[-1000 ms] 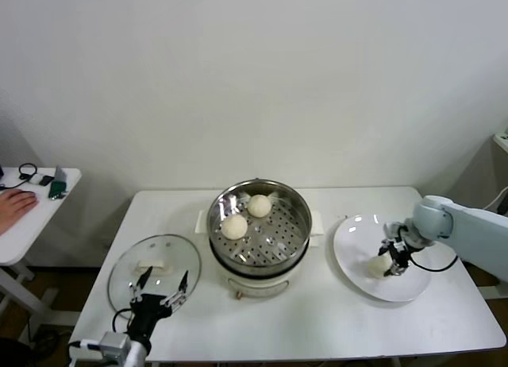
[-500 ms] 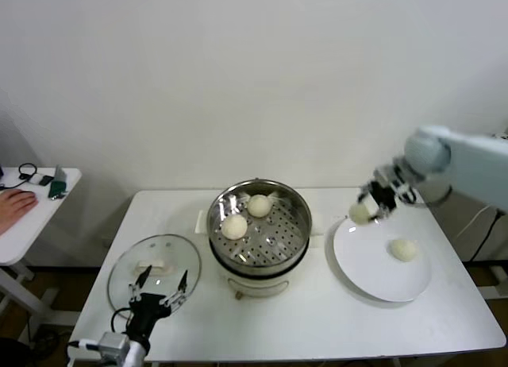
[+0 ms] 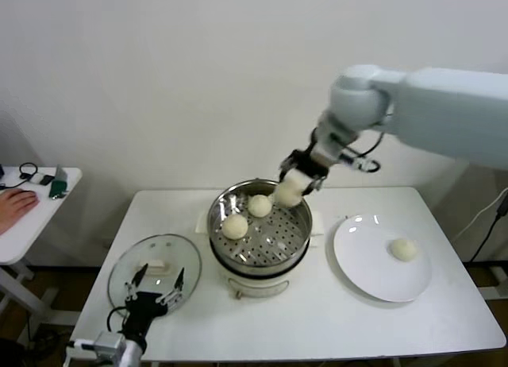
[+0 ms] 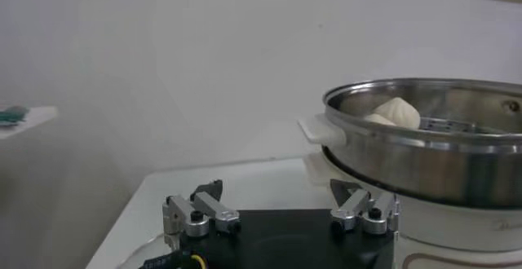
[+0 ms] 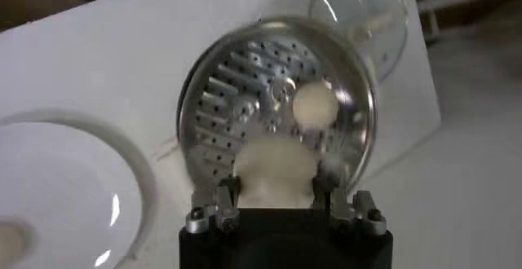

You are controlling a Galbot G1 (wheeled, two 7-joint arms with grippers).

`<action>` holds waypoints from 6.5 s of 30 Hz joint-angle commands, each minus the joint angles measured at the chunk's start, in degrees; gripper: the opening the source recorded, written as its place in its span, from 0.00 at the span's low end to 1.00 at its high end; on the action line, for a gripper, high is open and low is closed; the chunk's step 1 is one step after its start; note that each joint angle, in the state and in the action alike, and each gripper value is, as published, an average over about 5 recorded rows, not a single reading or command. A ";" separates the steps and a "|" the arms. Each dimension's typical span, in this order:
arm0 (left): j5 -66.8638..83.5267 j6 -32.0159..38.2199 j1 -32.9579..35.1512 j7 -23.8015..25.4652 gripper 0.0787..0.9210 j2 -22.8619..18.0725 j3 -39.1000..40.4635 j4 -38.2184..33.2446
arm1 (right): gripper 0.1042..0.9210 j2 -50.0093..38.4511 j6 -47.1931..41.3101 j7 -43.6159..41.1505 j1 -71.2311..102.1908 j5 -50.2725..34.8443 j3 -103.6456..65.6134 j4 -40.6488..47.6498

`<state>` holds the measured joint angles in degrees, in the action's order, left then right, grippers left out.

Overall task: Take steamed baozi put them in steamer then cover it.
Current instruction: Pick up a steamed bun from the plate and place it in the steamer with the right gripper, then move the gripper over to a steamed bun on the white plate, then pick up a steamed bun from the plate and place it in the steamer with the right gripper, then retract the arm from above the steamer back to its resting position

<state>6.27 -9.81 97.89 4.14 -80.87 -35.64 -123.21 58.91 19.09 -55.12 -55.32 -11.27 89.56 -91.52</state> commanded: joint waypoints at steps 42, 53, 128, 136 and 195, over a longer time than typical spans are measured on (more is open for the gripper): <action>0.26 0.27 0.32 -0.11 0.88 0.03 -0.40 -0.77 | 0.88 -15.58 -13.18 -7.87 -15.86 -22.70 24.42 16.14; 0.42 0.06 -0.77 0.07 0.88 0.11 -0.73 0.32 | 0.88 -33.04 -26.35 -2.17 12.71 -6.51 11.38 20.56; 0.72 -0.71 -1.66 0.30 0.88 0.92 -1.28 1.13 | 0.62 -7.31 -34.16 3.24 3.95 -26.98 1.64 0.27; 1.00 -0.87 -1.95 0.32 0.88 0.74 -1.67 1.34 | 0.62 -4.07 -36.01 6.25 16.37 -20.86 -2.54 6.16; 1.54 3.05 -5.18 -0.31 0.88 2.11 -0.50 2.56 | 0.88 -30.22 -17.99 51.10 125.24 -34.86 -124.58 -5.16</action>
<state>7.88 -8.62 93.19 4.33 -79.14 -36.40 -121.36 28.15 -4.91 -16.17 10.23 -49.78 21.93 -89.30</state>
